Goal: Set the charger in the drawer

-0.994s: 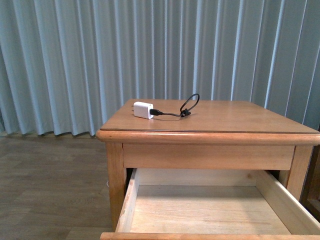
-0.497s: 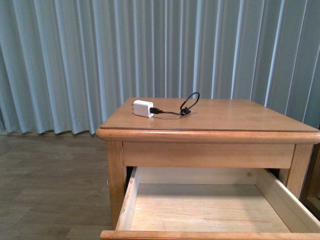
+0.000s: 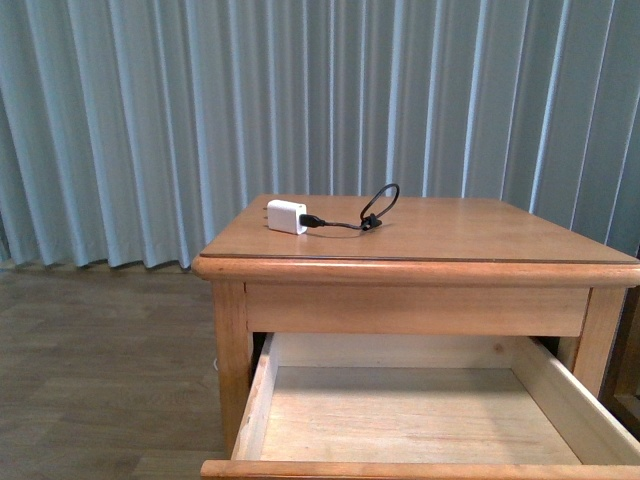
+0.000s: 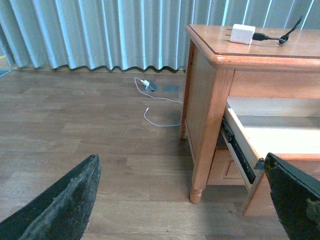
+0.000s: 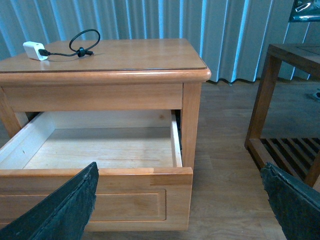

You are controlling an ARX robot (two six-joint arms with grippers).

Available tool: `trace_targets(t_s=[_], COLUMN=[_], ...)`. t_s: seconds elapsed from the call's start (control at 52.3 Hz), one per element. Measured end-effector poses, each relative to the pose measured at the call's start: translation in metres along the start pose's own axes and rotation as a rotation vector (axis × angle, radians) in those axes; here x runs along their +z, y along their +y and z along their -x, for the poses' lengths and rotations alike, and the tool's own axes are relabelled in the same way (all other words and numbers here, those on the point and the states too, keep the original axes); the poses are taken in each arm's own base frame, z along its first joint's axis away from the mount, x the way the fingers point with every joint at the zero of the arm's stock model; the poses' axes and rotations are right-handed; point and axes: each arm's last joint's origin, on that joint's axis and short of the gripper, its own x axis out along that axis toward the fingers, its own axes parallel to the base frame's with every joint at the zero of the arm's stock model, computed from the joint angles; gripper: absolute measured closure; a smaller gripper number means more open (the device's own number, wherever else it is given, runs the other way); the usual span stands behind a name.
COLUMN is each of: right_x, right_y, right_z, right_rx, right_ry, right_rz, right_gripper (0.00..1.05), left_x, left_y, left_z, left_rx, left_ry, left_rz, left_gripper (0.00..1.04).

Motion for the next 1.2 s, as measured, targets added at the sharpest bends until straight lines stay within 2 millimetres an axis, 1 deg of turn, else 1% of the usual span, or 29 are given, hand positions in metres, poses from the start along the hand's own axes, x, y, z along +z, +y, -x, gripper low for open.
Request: trace_targets(t_s=[0.191,0.21,0.306,0.344,0.401,0.554,0.688,0.707,0.746,0.765,0.879,1.013,1.109,1.128,1.204], right_x=[0.000,0.000,0.000,0.000,0.000,0.000,0.000,0.000,0.000,0.000,0.000,0.000,0.000,0.000,0.000], right_y=[0.000,0.000,0.000,0.000,0.000,0.000,0.000,0.000,0.000,0.000,0.000,0.000,0.000,0.000,0.000], right_z=[0.000,0.000,0.000,0.000,0.000,0.000,0.000,0.000,0.000,0.000,0.000,0.000,0.000,0.000,0.000], right_rx=[0.000,0.000,0.000,0.000,0.000,0.000,0.000,0.000,0.000,0.000,0.000,0.000,0.000,0.000,0.000], right_ry=[0.000,0.000,0.000,0.000,0.000,0.000,0.000,0.000,0.000,0.000,0.000,0.000,0.000,0.000,0.000], right_rz=[0.000,0.000,0.000,0.000,0.000,0.000,0.000,0.000,0.000,0.000,0.000,0.000,0.000,0.000,0.000], right_gripper=[0.08,0.08,0.08,0.08,0.08,0.08,0.08,0.08,0.08,0.08,0.08,0.08,0.08,0.08,0.08], left_x=[0.000,0.000,-0.003,-0.003,0.004,0.036,0.068,0.074,0.082,0.083,0.103,0.115,0.118,0.118,0.118], left_y=[0.000,0.000,-0.001,-0.002,-0.002,-0.007,-0.018,-0.021,-0.025,-0.027,-0.045,-0.068,-0.082,-0.087,-0.099], left_z=[0.000,0.000,-0.004,-0.006,-0.011,-0.036,-0.074,-0.083,-0.095,-0.099,-0.137,-0.184,-0.218,-0.227,-0.252], left_rx=[0.000,0.018,0.239,0.277,0.285,0.205,0.133,0.118,0.102,0.098,0.057,0.039,0.056,0.063,0.085], left_ry=[0.000,0.006,0.076,0.085,0.079,0.077,0.103,0.107,0.109,0.108,0.098,0.109,0.121,0.122,0.132], left_rz=[0.000,0.005,0.082,0.090,0.099,0.103,0.093,0.088,0.081,0.079,0.053,0.036,0.034,0.035,0.048], left_gripper=[0.06,0.06,0.06,0.06,0.06,0.06,0.06,0.06,0.06,0.06,0.06,0.06,0.06,0.06,0.06])
